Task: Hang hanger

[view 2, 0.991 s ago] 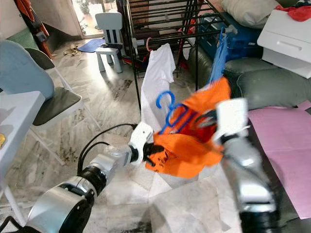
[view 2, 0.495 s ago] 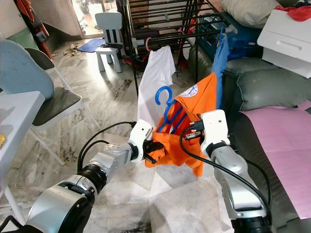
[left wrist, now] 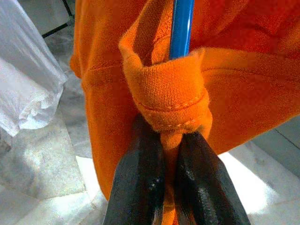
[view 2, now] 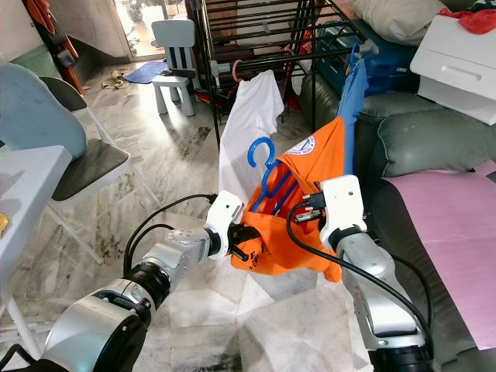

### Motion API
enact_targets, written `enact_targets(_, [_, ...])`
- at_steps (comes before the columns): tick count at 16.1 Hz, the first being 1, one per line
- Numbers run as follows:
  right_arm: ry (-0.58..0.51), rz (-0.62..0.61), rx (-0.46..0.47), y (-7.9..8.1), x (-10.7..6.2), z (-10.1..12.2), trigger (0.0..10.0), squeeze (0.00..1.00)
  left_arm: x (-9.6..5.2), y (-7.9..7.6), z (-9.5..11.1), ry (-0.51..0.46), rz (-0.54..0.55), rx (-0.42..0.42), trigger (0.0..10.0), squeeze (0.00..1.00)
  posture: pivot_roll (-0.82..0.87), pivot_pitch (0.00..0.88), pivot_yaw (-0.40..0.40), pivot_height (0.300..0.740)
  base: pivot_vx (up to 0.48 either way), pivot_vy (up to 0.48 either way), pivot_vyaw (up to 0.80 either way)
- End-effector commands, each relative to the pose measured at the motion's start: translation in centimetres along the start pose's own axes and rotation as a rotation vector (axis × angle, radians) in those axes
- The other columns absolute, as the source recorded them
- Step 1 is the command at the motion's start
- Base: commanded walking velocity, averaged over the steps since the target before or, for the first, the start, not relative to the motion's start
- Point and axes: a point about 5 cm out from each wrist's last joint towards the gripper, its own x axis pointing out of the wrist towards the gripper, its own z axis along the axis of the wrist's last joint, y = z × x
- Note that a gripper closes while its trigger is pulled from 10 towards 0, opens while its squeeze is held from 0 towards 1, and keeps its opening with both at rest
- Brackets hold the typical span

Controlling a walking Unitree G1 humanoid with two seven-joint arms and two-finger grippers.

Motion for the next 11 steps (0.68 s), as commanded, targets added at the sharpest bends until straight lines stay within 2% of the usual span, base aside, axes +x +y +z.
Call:
enact_targets(1, [-0.021, 0.020, 0.000, 0.34, -0.03, 0.58, 0.0, 0.00, -0.09, 0.35, 1.64, -0.052, 0.015, 0.005, 0.0, 0.00, -0.06, 0.000, 0.042, 0.740, 0.000, 0.000, 0.00])
enact_targets(11, [-0.021, 0.020, 0.000, 0.34, -0.03, 0.58, 0.0, 0.00, -0.09, 0.35, 1.64, -0.052, 0.015, 0.005, 0.0, 0.00, -0.06, 0.000, 0.042, 0.740, 0.000, 0.000, 0.00])
